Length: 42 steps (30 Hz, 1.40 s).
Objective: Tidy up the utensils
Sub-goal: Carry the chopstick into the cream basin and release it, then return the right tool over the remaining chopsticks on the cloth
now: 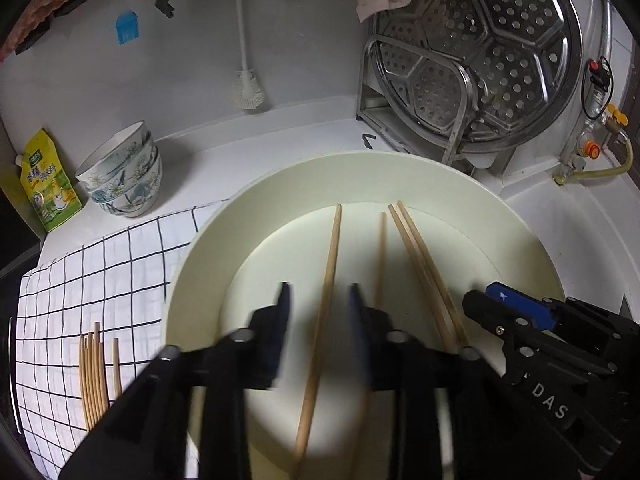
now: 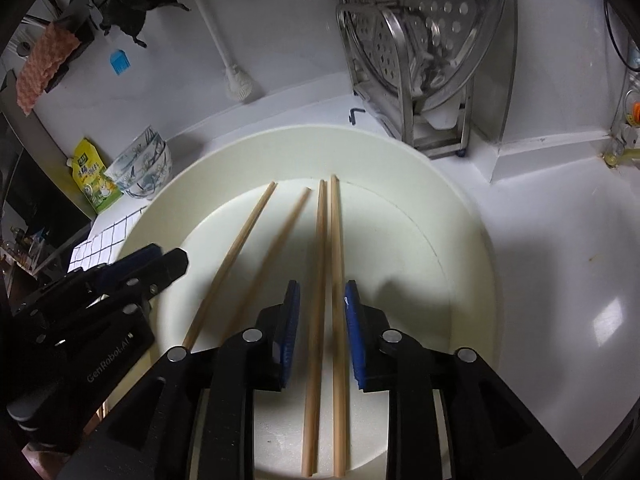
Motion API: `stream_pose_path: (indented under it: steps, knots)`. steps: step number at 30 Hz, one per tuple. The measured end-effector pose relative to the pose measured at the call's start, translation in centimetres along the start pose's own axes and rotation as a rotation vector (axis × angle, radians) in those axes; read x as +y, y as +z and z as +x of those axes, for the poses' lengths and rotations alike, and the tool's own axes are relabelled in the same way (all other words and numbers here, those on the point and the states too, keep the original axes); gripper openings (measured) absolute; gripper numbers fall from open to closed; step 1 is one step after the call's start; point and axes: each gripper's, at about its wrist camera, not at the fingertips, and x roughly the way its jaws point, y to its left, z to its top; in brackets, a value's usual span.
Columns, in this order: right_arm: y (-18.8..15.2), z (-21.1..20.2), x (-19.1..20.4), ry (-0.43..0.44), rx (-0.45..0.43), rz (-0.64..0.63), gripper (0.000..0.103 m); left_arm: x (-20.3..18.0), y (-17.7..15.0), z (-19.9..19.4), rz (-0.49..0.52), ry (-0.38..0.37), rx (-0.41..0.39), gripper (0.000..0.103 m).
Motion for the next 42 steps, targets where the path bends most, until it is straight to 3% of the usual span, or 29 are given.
stream_pose_path:
  steps: [1, 2, 19, 22, 31, 42]
  knots:
    - [0.0, -0.2, 0.1, 0.000, -0.004, -0.003, 0.022, 0.2, 0.1, -0.3, -0.006, 0.003, -0.008, 0.054]
    - [0.0, -0.4, 0.1, -0.001, -0.007, -0.006, 0.022, 0.4, 0.1, -0.7, -0.015, 0.006, -0.023, 0.057]
    - [-1.0, -4.2, 3.6, -0.004, -0.033, -0.034, 0.031, 4.3, -0.6, -6.0, -0.047, 0.015, -0.053, 0.064]
    - [-1.4, -4.9, 4.7, -0.005, -0.036, -0.040, 0.038, 5.6, -1.0, -7.0, -0.053, 0.020, -0.057, 0.065]
    - [-2.5, -6.0, 8.6, 0.007, -0.041, -0.068, 0.041, 10.4, -2.4, -9.8, -0.076, 0.043, -0.071, 0.071]
    - [-4.2, -5.4, 15.3, 0.048, -0.026, -0.131, 0.048, 18.9, -6.1, -12.3, -0.137, 0.125, -0.059, 0.079]
